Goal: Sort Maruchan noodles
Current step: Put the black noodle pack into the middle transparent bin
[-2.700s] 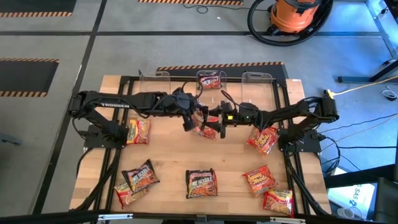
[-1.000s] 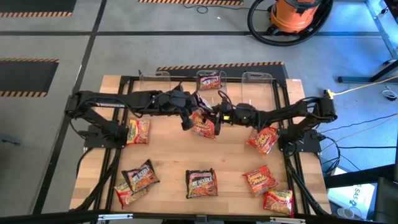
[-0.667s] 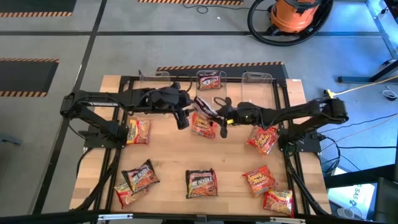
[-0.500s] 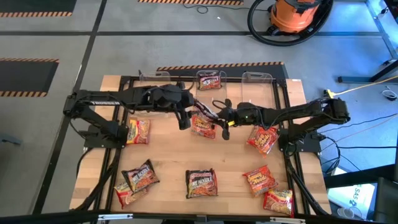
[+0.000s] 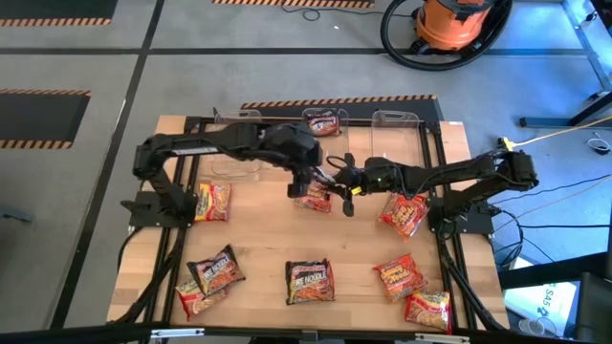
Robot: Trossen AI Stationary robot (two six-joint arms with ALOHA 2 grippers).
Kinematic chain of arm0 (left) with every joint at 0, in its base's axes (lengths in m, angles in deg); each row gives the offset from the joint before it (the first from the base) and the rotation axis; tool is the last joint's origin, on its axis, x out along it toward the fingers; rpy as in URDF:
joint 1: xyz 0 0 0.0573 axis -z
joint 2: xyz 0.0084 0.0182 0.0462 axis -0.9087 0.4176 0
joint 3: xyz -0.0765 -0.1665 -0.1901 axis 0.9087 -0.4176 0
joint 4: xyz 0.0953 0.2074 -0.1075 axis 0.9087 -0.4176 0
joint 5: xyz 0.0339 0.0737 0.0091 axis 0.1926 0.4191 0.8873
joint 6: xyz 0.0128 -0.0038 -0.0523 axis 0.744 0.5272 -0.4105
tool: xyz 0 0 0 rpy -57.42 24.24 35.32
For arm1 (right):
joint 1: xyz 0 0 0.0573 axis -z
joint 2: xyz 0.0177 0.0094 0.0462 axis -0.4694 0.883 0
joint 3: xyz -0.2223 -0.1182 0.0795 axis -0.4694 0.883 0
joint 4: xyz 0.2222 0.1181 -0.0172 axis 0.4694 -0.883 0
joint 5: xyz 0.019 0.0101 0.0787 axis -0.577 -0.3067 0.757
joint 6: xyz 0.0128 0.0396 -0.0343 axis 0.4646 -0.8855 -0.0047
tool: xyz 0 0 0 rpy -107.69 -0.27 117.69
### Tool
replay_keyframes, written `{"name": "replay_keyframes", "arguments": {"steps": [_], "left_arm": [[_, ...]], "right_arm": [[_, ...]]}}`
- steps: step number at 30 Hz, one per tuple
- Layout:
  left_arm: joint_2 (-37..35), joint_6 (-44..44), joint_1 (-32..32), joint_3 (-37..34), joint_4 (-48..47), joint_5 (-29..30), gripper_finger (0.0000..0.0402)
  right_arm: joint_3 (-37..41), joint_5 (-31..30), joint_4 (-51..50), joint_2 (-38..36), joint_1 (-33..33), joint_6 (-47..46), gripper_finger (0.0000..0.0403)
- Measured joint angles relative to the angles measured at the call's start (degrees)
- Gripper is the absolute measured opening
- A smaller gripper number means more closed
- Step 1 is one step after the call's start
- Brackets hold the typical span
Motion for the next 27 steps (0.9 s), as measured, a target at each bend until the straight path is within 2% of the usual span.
{"name": "replay_keyframes", "arguments": {"steps": [8, 16, 23, 27], "left_arm": [[4.4, 6.3, -0.3, 0.7, -3.8, -0.1, 0.0233], [5.8, 6.8, -0.4, 0.8, -5.2, 0.2, 0.0232], [6.4, 6.6, -0.6, 0.8, -6.5, -2.7, 0.0213], [6.7, 6.2, -0.5, 0.8, -7.4, -2.4, 0.019]], "right_arm": [[0.0, 0.2, 0.1, 0.0, 0.0, -0.1, 0.0051], [0.0, 1.9, 1.1, 0.1, 0.0, -0.2, 0.0051], [0.1, 3.4, 2.2, 0.2, -0.1, -0.2, 0.005], [0.1, 3.3, 2.7, 0.2, -0.1, -0.2, 0.005]]}}
